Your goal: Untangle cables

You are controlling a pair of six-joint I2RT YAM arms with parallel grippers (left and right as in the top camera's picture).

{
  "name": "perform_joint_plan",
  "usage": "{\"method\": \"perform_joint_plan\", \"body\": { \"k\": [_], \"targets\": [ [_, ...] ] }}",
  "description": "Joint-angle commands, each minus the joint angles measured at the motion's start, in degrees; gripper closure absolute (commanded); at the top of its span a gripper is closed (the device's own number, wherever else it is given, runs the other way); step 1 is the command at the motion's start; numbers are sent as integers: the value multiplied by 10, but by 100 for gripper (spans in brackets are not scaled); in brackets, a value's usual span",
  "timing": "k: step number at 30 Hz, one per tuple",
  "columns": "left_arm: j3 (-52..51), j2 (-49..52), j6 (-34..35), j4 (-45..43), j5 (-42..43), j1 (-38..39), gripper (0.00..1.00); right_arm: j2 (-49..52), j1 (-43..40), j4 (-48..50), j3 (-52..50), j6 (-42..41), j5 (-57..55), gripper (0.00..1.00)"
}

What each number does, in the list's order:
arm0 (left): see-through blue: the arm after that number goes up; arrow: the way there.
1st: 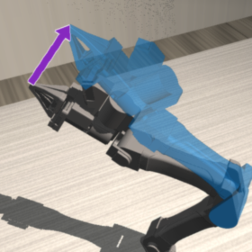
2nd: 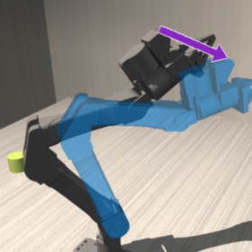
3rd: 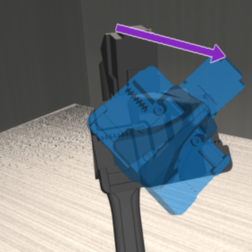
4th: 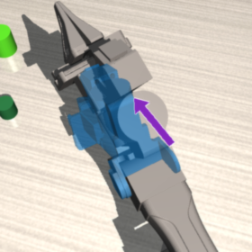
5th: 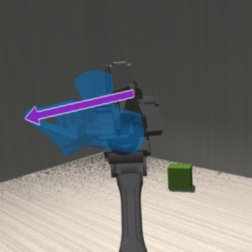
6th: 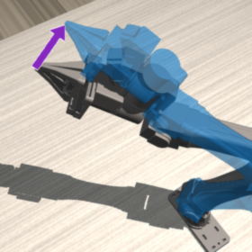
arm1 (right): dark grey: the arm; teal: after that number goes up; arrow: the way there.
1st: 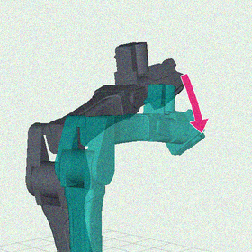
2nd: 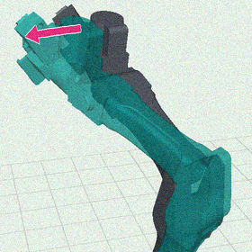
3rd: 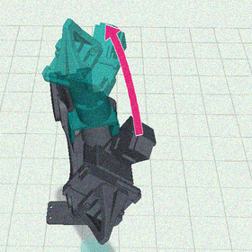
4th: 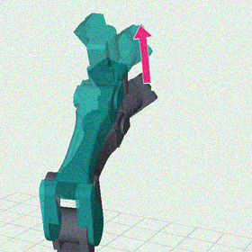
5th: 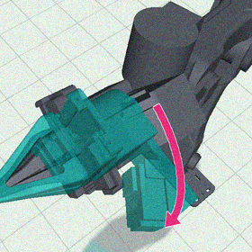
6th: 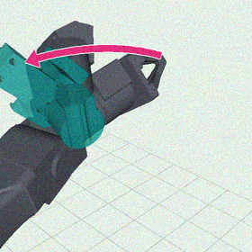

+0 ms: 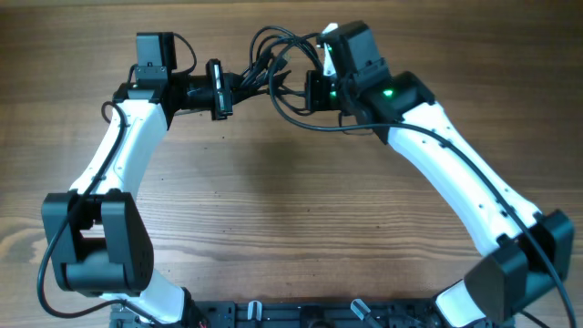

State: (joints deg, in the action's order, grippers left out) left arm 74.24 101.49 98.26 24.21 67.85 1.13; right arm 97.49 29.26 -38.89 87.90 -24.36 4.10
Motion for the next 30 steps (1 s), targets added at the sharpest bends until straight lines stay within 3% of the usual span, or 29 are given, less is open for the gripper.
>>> {"method": "perform_joint_plan", "body": {
  "k": [1, 4, 7, 11, 14, 18, 19, 23, 25, 30],
  "targets": [
    [6, 0, -188, -4, -153, -10, 96, -73, -16, -42, 7, 6, -83, 96],
    [6, 0, -271, -4, -165, -10, 96, -113, -25, -78, 7, 8, -151, 96],
    [6, 0, -438, -4, -163, -10, 96, -146, -34, -81, 7, 51, -188, 96],
    [6, 0, -588, 22, -163, -10, 96, -151, -35, -78, 7, 64, -169, 96],
    [6, 0, -742, 56, -165, -10, 96, -144, -35, -81, 7, 89, -148, 96],
    [6, 0, -854, 92, -186, -10, 96, -139, -35, -90, 7, 127, -156, 94],
    [6, 0, -892, 113, -236, -10, 96, -138, -35, -99, 7, 127, -225, 94],
    [6, 0, -903, 167, -431, -10, 96, -136, -35, -118, 7, 56, -425, 90],
    [6, 0, -901, 180, -457, -10, 96, -135, -35, -118, 7, 30, -449, 84],
    [6, 0, -901, 196, -438, -10, 96, -123, -35, -117, 7, 19, -315, 78]
  ]
}}
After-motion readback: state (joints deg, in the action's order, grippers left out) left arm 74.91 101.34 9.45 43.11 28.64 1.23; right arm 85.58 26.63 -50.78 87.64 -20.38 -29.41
